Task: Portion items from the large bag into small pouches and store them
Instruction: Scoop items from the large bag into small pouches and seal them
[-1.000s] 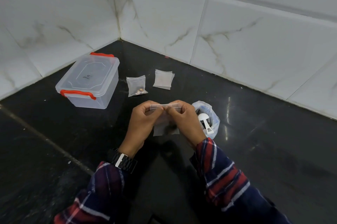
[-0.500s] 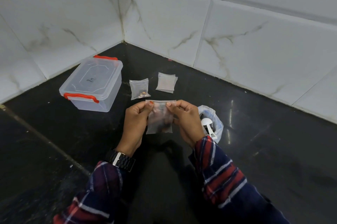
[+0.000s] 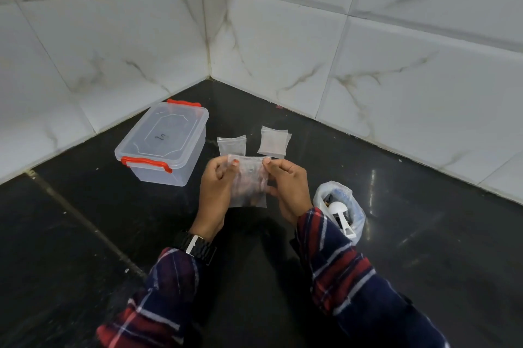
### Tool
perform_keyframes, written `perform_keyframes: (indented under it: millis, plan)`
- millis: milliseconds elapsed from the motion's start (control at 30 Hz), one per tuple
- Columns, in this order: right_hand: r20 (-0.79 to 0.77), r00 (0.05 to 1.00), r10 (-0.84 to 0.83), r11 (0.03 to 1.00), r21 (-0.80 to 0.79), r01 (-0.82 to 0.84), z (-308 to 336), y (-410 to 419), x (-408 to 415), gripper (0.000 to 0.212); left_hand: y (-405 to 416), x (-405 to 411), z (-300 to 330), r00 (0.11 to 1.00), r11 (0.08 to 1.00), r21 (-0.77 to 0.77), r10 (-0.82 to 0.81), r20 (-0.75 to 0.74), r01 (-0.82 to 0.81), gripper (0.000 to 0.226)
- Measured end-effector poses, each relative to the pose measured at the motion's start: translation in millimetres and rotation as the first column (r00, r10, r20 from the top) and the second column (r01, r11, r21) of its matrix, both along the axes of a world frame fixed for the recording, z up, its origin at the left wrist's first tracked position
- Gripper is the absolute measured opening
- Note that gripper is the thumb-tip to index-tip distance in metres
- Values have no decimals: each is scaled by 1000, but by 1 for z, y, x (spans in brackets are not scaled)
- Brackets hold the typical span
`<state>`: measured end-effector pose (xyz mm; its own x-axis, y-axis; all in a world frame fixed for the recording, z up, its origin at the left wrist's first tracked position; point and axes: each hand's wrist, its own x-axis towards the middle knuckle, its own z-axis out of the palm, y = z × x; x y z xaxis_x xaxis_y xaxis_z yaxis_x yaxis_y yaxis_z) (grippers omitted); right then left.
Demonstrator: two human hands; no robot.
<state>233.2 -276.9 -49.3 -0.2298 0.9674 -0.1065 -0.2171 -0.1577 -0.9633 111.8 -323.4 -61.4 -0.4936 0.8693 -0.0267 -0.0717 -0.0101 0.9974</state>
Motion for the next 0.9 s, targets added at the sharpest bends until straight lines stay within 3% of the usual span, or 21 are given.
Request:
perform_keyframes:
  millis: [67, 200, 400, 533, 667, 900]
  plan:
    - [18, 1000, 21, 998, -54, -20, 0, 9, -6, 22, 3, -7, -3, 998, 998, -3, 57, 3, -57, 32]
    - [118, 992, 52, 993, -112, -39, -11, 24, -20, 11, 11, -18, -12, 992, 996, -17, 81, -98, -83, 12]
    - [426, 904, 44, 991, 99, -95, -31, 42, -36, 22, 30, -36, -17, 974, 995, -98, -24, -224, 2, 33]
    - [502, 864, 30, 978, 163, -129, -27, 65, -45, 27, 44, -51, -23, 894, 981, -171, -155, -420, 90, 55]
    - [610, 788, 85, 967, 139, -212, -28, 88, -61, 35, 60, -56, -29, 786, 980, -195, -143, -601, 30, 59]
    - [797, 603, 28, 928, 204, -313, -48, 101, -71, 40, 75, -62, -40, 714, 936, -350, -226, -663, -29, 47]
